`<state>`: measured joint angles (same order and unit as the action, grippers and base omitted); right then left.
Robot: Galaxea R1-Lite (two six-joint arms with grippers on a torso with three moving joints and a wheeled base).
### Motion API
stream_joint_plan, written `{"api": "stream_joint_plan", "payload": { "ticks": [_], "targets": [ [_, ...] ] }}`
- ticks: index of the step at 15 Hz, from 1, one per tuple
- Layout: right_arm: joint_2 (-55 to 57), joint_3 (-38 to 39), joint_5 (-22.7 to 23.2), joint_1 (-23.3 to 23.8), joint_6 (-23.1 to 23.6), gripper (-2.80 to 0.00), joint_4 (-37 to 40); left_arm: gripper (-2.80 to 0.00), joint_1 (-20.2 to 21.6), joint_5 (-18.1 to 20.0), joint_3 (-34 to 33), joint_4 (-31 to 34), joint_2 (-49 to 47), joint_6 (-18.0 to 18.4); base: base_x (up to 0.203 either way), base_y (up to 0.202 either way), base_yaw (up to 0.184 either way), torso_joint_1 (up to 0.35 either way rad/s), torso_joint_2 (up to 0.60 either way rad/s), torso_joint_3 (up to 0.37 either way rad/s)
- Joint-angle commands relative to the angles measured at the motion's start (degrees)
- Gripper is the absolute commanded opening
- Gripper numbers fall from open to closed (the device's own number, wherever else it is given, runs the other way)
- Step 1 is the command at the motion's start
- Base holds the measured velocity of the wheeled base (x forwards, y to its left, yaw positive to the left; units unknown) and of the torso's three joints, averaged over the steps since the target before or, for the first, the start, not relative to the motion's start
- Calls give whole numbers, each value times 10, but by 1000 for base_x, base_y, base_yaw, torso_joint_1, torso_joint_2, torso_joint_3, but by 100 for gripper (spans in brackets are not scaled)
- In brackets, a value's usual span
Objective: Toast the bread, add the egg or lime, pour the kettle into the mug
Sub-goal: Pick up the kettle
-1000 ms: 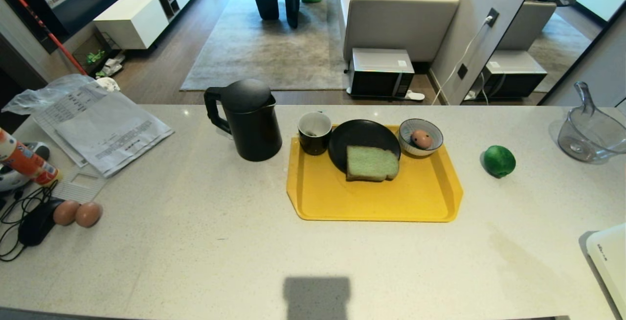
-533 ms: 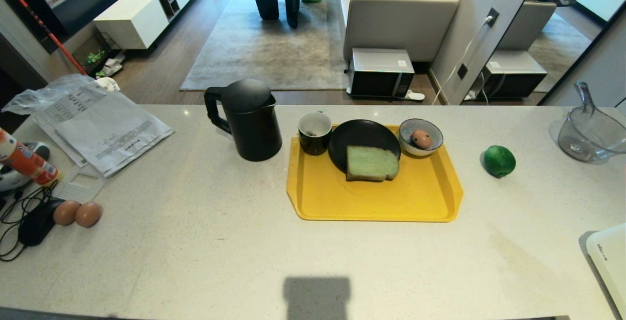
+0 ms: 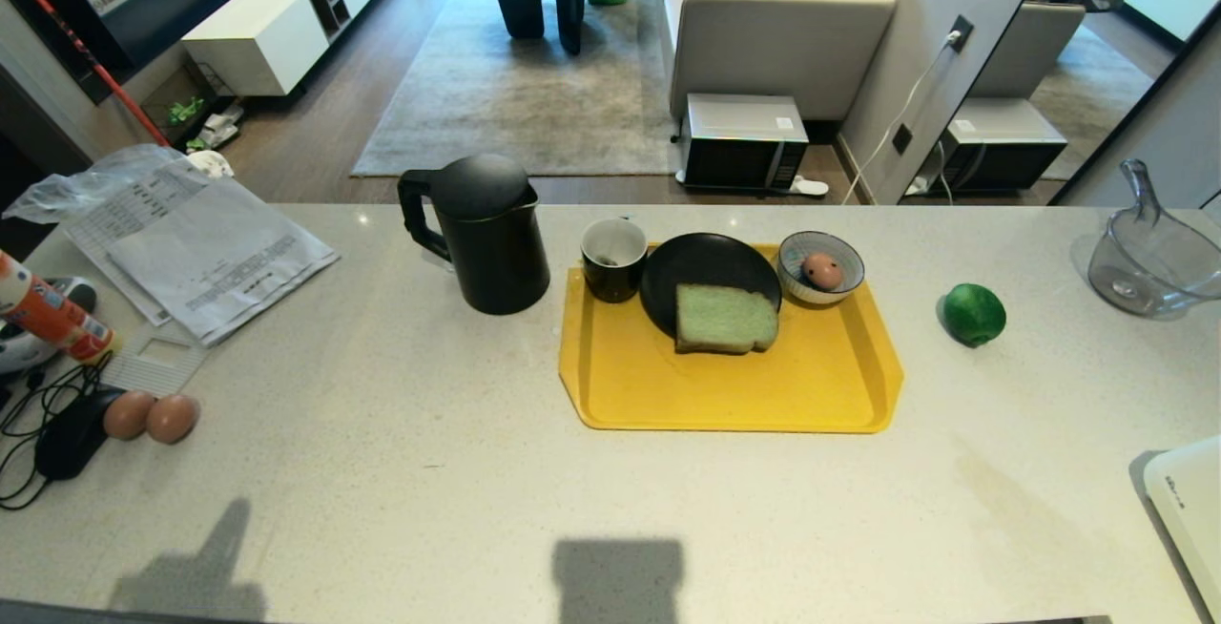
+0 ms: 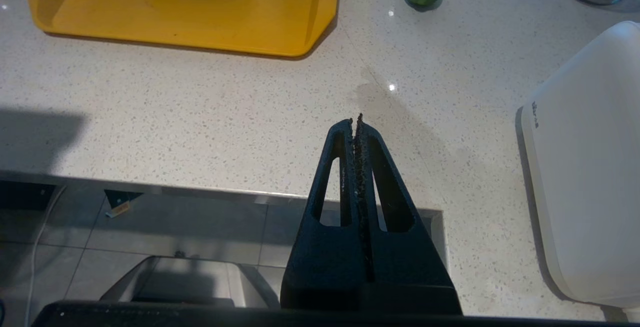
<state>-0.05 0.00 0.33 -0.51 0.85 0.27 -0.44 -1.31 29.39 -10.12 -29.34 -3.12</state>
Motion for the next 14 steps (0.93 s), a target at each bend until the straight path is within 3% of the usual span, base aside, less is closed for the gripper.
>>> {"api": "stream_joint_plan", "payload": {
  "ticks": [1, 5, 7, 9, 11, 14],
  "targets": [
    [0, 0, 0, 0, 0, -280, 0, -280, 0, 1, 5, -33, -72, -1, 0, 0, 0, 0, 0, 0],
    [0, 0, 0, 0, 0, -280, 0, -280, 19, 5, 26, -148, -188, 1, 0, 0, 0, 0, 0, 0],
    [1, 0, 0, 0, 0, -280, 0, -280, 62, 28, 33, -221, -254, 0, 0, 0, 0, 0, 0, 0],
    [0, 0, 0, 0, 0, -280, 0, -280, 151, 84, 33, -295, -310, -2, 0, 0, 0, 0, 0, 0],
    [0, 0, 0, 0, 0, -280, 0, -280, 223, 176, 20, -351, -342, -3, 0, 0, 0, 0, 0, 0],
    [0, 0, 0, 0, 0, -280, 0, -280, 235, 226, -55, -378, -348, -3, 0, 0, 0, 0, 0, 0]
  ]
}}
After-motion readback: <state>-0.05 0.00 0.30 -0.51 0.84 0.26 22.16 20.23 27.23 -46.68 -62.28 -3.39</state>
